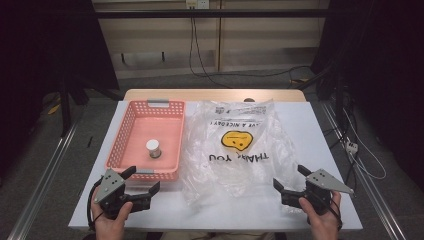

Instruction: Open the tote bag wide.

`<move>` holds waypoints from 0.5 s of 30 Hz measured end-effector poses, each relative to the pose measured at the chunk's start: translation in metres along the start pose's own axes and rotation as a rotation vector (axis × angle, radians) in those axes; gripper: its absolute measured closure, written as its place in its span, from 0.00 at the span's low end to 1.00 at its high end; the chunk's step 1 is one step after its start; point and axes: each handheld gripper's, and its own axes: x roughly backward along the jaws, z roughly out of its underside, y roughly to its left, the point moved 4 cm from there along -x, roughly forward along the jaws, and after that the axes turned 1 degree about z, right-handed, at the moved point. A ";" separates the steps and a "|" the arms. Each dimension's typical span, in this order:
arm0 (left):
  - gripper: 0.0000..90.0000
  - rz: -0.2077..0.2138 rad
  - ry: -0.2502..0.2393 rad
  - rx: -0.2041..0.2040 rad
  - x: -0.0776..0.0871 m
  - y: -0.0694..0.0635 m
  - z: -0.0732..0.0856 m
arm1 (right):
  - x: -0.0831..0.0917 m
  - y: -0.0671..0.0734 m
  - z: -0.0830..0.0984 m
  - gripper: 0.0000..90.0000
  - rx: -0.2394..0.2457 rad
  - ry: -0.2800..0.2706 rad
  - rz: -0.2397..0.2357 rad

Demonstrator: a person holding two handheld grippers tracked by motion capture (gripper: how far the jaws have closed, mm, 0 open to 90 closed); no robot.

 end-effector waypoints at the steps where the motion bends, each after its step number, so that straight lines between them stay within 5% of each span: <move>1: 0.07 0.002 0.003 -0.004 0.000 0.000 0.000 | 0.000 0.000 0.000 0.06 0.002 -0.001 0.000; 15: 0.07 0.007 0.010 -0.005 0.000 0.001 0.000 | -0.006 0.003 0.001 0.05 0.029 0.054 -0.007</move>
